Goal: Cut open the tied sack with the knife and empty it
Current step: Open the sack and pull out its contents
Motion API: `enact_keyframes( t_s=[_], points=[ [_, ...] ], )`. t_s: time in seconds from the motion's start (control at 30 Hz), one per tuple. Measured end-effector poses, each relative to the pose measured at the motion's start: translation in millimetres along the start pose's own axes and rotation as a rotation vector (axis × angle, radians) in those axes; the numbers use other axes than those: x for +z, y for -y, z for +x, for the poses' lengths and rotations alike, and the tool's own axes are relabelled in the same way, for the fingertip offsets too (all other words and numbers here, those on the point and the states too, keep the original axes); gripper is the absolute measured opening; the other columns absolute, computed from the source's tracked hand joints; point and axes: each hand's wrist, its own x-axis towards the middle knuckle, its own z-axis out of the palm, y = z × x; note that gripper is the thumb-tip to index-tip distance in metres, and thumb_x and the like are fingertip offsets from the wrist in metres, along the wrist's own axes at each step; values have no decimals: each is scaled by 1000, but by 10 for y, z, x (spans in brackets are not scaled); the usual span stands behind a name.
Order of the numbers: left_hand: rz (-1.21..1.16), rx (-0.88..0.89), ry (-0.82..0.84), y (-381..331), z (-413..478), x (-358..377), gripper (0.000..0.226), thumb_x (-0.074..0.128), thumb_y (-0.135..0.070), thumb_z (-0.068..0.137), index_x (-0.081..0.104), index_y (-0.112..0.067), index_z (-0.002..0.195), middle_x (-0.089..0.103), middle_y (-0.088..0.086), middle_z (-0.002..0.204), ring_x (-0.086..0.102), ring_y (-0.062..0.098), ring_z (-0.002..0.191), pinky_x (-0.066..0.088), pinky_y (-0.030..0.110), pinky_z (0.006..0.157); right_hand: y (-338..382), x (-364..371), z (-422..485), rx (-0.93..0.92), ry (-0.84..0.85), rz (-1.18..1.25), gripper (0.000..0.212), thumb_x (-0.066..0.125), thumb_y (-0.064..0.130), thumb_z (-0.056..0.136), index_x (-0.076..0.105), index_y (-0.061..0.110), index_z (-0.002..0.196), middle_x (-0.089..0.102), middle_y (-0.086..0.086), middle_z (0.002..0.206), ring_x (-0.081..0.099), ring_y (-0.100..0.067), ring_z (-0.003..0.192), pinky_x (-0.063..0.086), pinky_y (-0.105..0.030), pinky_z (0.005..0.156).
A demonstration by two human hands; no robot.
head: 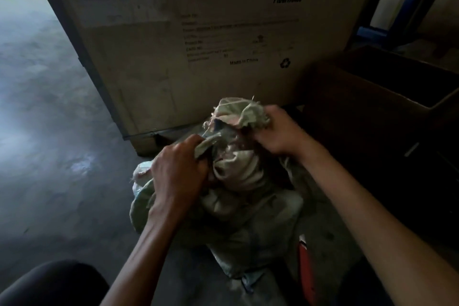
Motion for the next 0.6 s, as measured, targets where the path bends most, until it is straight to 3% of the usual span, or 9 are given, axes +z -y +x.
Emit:
enact_keyframes(
  t_s=[0.03, 0.1, 0.13, 0.2, 0.3, 0.4, 0.5, 0.53, 0.6],
  points=[
    [-22, -41, 9, 57, 34, -10, 34, 54, -35, 76, 77, -27, 101, 77, 13, 80, 71, 40, 79, 46, 36, 61, -24, -53, 15, -39, -69, 105, 32, 77, 5, 82, 71, 1, 114, 71, -17, 116, 68, -25, 110, 51, -43, 102],
    [-63, -128, 16, 212, 99, 7, 35, 52, -35, 73, 78, -21, 92, 74, 18, 78, 71, 43, 83, 45, 38, 61, -100, -256, 55, -86, -149, 295, 34, 75, -8, 79, 70, -1, 113, 71, -17, 114, 69, -22, 105, 52, -37, 100],
    [-123, -185, 39, 301, 131, 24, 30, 56, -38, 78, 76, -15, 79, 71, 16, 69, 71, 42, 80, 41, 38, 58, -131, -356, 63, -79, -215, 339, 36, 76, -8, 78, 70, 0, 113, 72, -15, 114, 70, -19, 105, 53, -34, 99],
    [-313, -330, 170, 432, 197, 56, 48, 66, -48, 88, 66, -13, 56, 61, 0, 47, 68, 27, 65, 38, 36, 54, -193, -492, 74, -49, -378, 311, 38, 75, -7, 79, 71, 6, 114, 73, -9, 111, 72, -3, 97, 55, -23, 92],
    [-431, -375, 324, 578, 243, 83, 47, 71, -43, 88, 64, -12, 54, 59, -10, 50, 56, 12, 64, 45, 37, 59, -274, -547, 72, 32, -551, 199, 37, 76, -4, 79, 70, 12, 112, 71, -2, 105, 66, 11, 82, 50, -7, 81],
    [-466, -364, 336, 648, 260, 32, 33, 69, -28, 95, 73, -6, 72, 71, 7, 71, 62, 16, 72, 57, 51, 74, -320, -561, 72, 111, -604, 222, 32, 75, 5, 85, 68, 13, 115, 68, 1, 104, 64, 4, 87, 45, 1, 73],
    [-413, -209, 446, 635, 249, -78, 13, 71, -27, 93, 79, -16, 94, 79, 0, 89, 74, 13, 88, 60, 51, 88, -297, -548, 52, 189, -601, 227, 25, 69, 16, 91, 71, 8, 116, 69, 5, 100, 63, 2, 82, 47, -6, 71],
    [-447, -127, 498, 588, 240, -146, 24, 76, -24, 90, 76, -25, 113, 79, -9, 100, 73, 5, 99, 60, 43, 95, -273, -521, 42, 213, -591, 224, 25, 69, 20, 92, 72, 9, 114, 71, 5, 99, 65, 0, 84, 49, -14, 75],
    [-620, 11, 544, 507, 247, -280, 86, 88, -18, 76, 47, -37, 150, 67, -19, 130, 62, -6, 122, 53, 26, 107, -191, -425, 41, 264, -567, 209, 27, 70, 27, 91, 74, 11, 113, 74, -1, 105, 69, -12, 98, 54, -29, 86]
  ],
)
